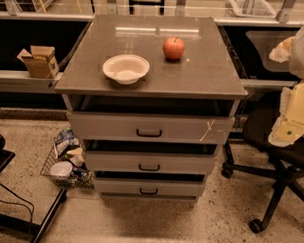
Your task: Open top drawer
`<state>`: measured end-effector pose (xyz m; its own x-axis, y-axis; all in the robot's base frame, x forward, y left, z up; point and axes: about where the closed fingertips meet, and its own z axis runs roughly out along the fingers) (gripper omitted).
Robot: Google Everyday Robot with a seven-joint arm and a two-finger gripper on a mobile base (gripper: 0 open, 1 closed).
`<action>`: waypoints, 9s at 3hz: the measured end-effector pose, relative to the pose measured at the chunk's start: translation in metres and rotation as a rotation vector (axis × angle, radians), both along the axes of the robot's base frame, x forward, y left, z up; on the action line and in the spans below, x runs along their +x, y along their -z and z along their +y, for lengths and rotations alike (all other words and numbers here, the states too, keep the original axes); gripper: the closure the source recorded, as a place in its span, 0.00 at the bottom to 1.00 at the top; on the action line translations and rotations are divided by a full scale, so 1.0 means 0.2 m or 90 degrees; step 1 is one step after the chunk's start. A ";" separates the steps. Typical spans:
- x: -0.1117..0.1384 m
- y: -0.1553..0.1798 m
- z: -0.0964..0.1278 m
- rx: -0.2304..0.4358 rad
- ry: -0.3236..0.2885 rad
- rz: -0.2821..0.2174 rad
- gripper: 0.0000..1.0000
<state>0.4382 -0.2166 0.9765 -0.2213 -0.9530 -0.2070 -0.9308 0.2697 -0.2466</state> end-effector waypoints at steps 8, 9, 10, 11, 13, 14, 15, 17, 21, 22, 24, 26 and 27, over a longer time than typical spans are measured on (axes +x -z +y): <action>0.85 1.46 0.25 -0.162 -0.068 0.021 0.00; 0.92 1.56 0.23 -0.166 -0.049 0.037 0.00; 0.96 1.62 0.24 -0.158 -0.040 0.049 0.17; 0.93 1.67 0.23 -0.154 -0.028 0.070 0.40; 0.92 1.61 0.23 -0.154 -0.027 0.073 0.86; 0.92 1.59 0.23 -0.154 -0.027 0.074 1.00; 0.92 1.55 0.23 -0.154 -0.027 0.074 1.00; 0.86 1.49 0.19 -0.153 -0.031 0.090 1.00; 0.65 1.47 0.13 -0.144 -0.031 0.161 0.61; 0.65 1.47 0.13 -0.144 -0.031 0.161 0.38; 0.65 1.48 0.13 -0.144 -0.031 0.162 0.00; 0.63 1.52 0.12 -0.132 -0.030 0.174 0.00; 0.46 1.57 0.12 -0.108 -0.008 0.222 0.18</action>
Offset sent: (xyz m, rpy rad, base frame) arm 0.0378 0.0418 -0.1253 0.0710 0.0335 0.0698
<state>0.5294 -0.1916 0.6620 -0.2393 -0.9701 0.0397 -0.9695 0.2409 0.0450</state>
